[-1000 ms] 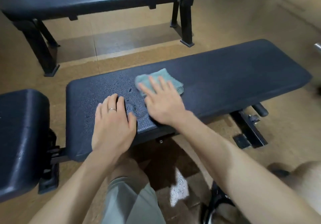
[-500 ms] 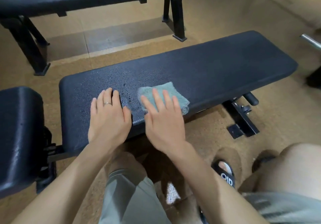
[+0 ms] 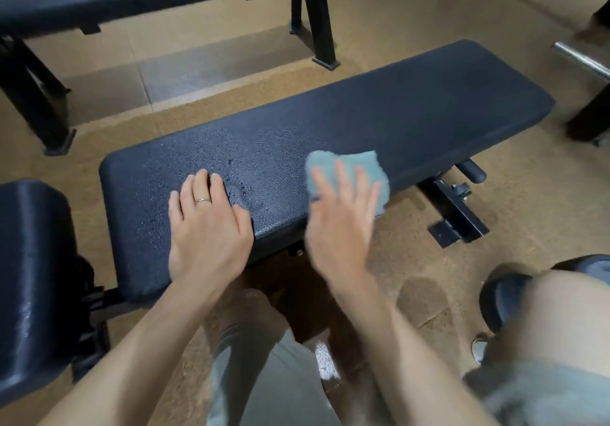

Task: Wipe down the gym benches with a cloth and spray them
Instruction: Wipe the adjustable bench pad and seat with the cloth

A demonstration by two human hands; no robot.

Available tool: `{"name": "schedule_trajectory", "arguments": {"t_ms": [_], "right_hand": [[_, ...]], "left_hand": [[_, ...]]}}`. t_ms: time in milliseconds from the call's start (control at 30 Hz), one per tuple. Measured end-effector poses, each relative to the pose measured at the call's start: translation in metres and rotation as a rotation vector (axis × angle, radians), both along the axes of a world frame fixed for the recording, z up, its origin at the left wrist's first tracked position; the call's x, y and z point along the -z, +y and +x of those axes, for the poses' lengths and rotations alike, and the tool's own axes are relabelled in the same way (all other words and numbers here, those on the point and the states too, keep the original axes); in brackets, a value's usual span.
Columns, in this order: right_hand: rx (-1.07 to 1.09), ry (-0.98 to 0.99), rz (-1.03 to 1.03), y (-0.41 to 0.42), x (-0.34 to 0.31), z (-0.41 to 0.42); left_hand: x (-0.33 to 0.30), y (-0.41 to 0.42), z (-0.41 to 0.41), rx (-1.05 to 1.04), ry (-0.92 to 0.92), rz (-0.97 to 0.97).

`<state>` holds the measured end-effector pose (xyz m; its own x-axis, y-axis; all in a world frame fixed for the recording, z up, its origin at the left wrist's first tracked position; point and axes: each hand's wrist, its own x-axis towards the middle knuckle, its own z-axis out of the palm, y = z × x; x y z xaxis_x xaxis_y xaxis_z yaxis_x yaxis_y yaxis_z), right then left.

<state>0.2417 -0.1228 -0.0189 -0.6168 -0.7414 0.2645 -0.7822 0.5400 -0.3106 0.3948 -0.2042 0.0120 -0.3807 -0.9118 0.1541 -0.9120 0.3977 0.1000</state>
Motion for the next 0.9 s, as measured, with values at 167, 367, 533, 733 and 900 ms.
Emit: {"name": "schedule_trajectory", "arguments": {"t_ms": [167,367,533,733,900], "right_hand": [[-0.347,0.008,-0.016,0.017,0.005,0.012],[-0.069,-0.002,0.048,0.025,0.002,-0.105],[-0.526,0.072,0.113,0.005,-0.008,-0.005],[-0.896,0.076,0.428,-0.142,-0.042,0.01],[-0.875,0.078,0.39,-0.194,-0.035,-0.041]], "left_hand": [[0.002,0.0,0.001,0.006,0.007,-0.017],[0.0,0.001,0.0,0.002,0.028,-0.047],[0.002,-0.001,0.001,-0.017,0.085,-0.015],[-0.003,-0.003,0.001,-0.105,0.199,0.055],[-0.005,-0.003,0.001,-0.169,0.187,0.077]]}}
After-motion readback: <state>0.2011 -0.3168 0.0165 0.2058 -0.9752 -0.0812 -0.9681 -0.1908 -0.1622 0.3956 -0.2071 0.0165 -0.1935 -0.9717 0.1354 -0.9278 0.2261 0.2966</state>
